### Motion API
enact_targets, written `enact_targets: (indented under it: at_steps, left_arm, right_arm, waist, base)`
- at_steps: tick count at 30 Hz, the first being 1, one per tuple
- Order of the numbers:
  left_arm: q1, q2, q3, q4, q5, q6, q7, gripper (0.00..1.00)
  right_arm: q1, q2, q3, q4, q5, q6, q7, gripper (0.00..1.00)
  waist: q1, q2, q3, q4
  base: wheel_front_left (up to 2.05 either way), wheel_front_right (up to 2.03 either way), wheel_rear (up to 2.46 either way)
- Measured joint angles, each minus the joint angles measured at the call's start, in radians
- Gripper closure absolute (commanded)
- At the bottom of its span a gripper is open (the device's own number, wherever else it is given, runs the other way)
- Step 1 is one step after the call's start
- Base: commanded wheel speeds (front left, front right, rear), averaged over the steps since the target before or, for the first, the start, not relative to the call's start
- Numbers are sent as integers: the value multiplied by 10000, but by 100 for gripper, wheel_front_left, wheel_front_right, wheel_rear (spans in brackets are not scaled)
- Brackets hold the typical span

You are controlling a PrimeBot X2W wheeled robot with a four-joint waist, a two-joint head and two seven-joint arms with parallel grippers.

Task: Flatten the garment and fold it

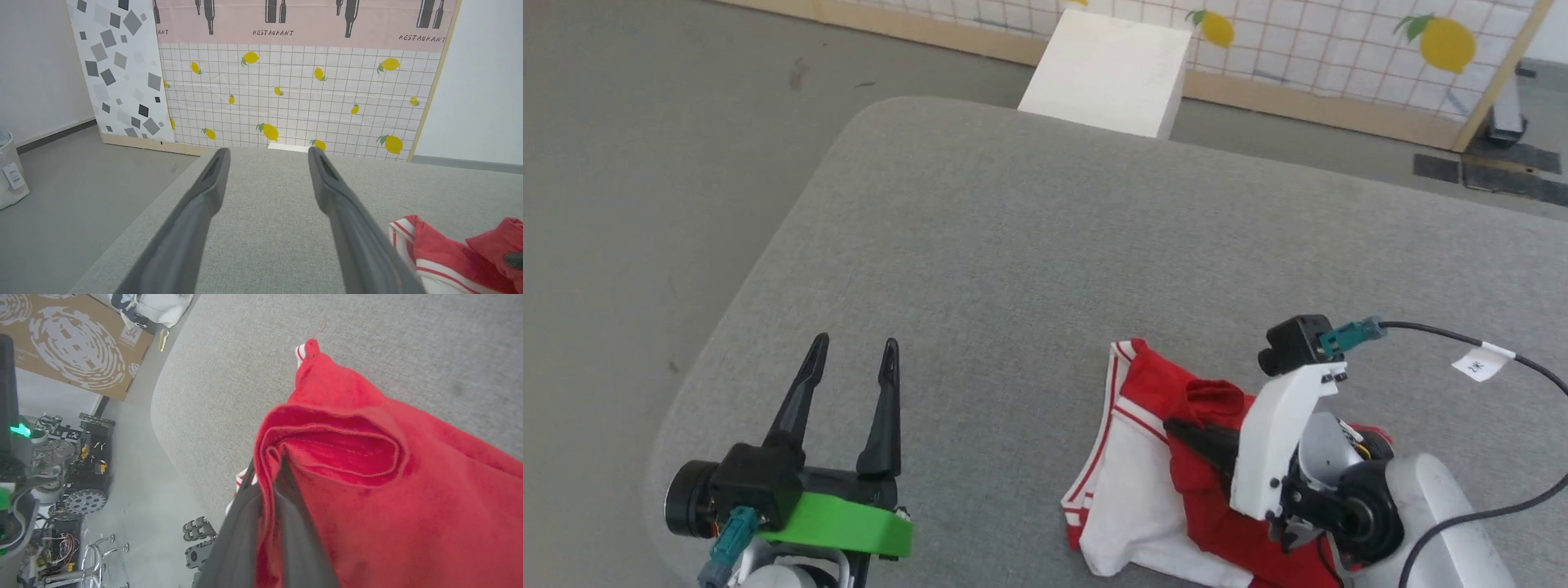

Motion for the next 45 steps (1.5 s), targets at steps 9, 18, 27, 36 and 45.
enact_targets:
  at_steps: [9,18,27,36,45]
  left_arm:
    - [-70,-17,-6,75,-38,0,0,0]
    - [-71,-25,84,148,-58,-2,0,0]
    - [-63,-40,161,134,-378,-2,0,0]
    - [-27,-48,274,171,-468,-2,-6,0]
    - [81,-42,100,504,-491,-2,-10,0]
  right_arm:
    - [-732,23,913,1346,1118,-2,-786,0]
    - [-1240,-33,872,1404,426,-2,-1883,0]
    - [-2168,-2627,1482,903,-3014,-2,-6224,0]
    - [-1445,-3264,29,963,-4483,0,-8830,0]
    - [640,-2535,-1783,-382,-5206,0,-10057,0]
  waist:
    - [0,0,279,391]
    - [0,0,67,69]
    - [0,0,-239,-652]
    - [0,0,-560,-1549]
    - [0,0,-802,-2340]
  base:
    - [0,0,0]
    - [0,0,0]
    - [0,0,0]
    - [0,0,0]
    - [0,0,0]
